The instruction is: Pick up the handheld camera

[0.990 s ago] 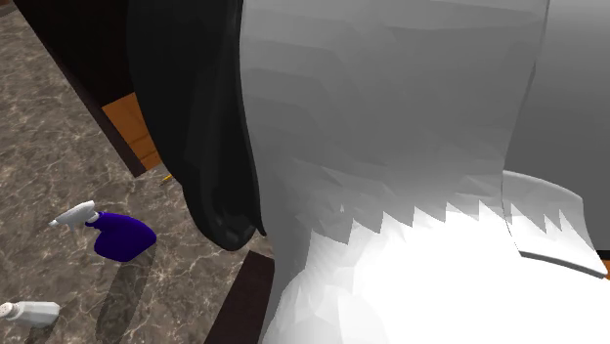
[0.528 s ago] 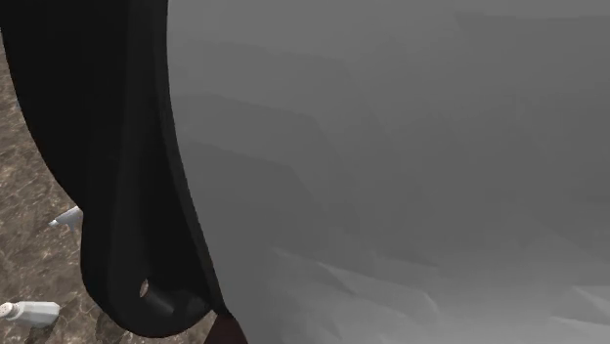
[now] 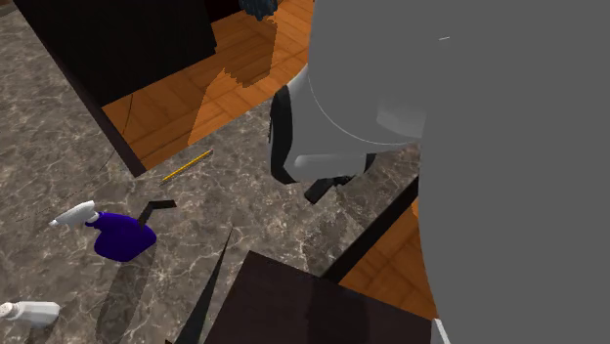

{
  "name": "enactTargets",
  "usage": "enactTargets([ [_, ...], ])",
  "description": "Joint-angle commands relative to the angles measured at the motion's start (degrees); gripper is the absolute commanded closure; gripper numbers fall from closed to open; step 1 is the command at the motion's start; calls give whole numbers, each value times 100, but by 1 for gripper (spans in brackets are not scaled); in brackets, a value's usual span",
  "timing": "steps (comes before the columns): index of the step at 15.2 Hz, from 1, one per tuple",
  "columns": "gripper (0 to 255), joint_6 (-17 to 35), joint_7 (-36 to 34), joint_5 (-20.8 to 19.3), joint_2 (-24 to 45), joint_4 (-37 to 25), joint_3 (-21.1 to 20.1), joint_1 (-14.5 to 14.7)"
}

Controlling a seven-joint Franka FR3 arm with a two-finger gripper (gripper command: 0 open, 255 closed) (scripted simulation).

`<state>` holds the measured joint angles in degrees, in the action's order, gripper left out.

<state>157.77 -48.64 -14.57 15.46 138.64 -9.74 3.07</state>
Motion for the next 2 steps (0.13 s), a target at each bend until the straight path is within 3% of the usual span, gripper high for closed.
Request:
enactTargets([
  [1,255,-87,73,73,-105,15,-40,-41],
  [2,255,-87,73,74,-105,15,-40,-40],
])
